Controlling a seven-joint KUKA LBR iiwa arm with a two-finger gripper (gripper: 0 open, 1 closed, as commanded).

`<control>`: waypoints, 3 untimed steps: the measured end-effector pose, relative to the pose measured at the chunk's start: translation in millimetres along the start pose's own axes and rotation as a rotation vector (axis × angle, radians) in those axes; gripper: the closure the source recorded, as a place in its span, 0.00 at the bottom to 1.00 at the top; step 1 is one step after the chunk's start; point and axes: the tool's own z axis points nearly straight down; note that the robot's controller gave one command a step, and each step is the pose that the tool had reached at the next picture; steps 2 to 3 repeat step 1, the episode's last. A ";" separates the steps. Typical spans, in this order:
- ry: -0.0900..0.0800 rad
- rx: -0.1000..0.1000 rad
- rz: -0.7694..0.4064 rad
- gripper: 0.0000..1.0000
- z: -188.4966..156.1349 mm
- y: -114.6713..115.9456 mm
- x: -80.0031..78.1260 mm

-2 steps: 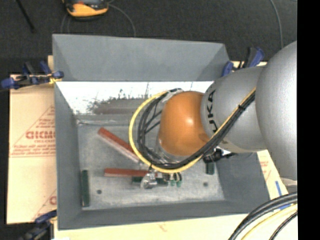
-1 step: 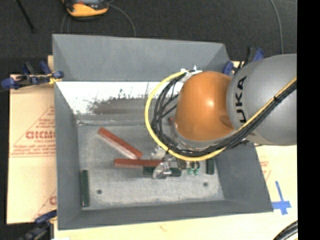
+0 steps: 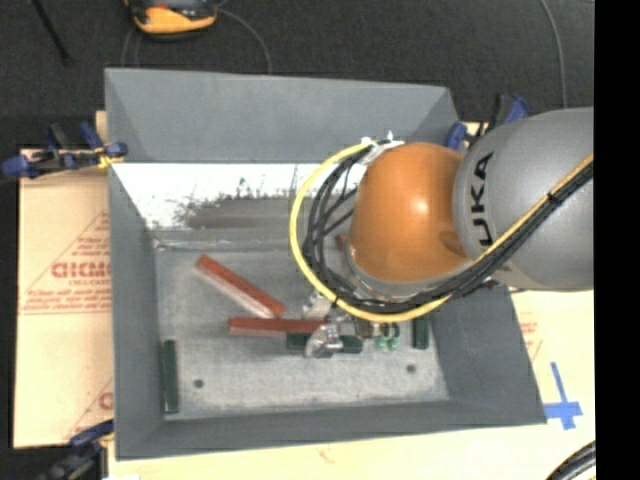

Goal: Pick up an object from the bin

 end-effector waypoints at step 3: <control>0.001 0.000 0.016 1.00 -19.0 -6.2 1.6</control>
Offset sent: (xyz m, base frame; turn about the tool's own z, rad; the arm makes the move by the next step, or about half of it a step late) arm 0.0095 0.0119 0.0606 0.0009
